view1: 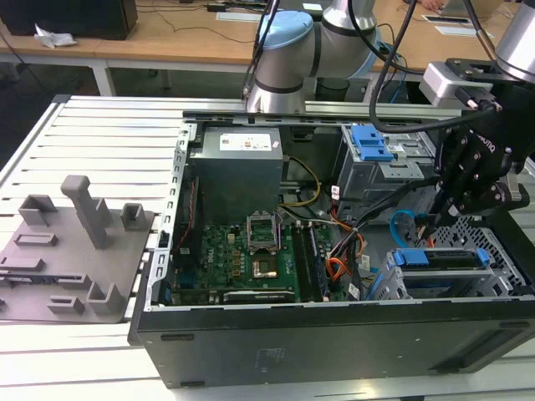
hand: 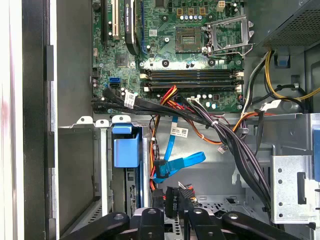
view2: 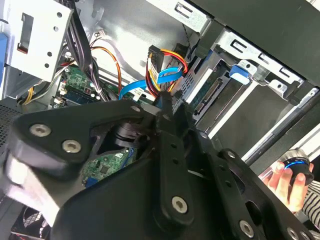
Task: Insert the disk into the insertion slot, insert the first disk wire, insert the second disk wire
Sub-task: 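Insert the first disk wire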
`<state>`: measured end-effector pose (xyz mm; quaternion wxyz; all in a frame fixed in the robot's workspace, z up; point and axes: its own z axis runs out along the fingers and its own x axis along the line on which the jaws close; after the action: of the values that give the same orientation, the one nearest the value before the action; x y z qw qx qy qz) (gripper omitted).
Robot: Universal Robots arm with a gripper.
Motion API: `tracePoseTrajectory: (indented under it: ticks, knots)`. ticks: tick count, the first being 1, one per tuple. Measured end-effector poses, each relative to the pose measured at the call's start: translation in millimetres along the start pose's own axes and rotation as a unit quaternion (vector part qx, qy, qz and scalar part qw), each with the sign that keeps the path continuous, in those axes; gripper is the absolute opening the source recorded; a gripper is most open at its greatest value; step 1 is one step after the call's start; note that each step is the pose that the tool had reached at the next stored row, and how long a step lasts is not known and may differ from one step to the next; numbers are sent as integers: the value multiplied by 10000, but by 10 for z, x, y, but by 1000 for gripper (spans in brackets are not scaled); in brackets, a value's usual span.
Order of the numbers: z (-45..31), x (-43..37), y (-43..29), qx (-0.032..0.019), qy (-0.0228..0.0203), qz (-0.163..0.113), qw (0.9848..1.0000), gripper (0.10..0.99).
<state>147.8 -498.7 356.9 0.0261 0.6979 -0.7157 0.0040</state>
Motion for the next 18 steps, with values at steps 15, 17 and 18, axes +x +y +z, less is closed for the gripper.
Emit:
tracePoseTrajectory:
  ticks: [15,17,18]
  knots:
    - [3,-67,10,0,3,1,10000,243]
    - [0,-100,13,3,2,0,10000,243]
    - [-3,-115,17,5,3,0,10000,243]
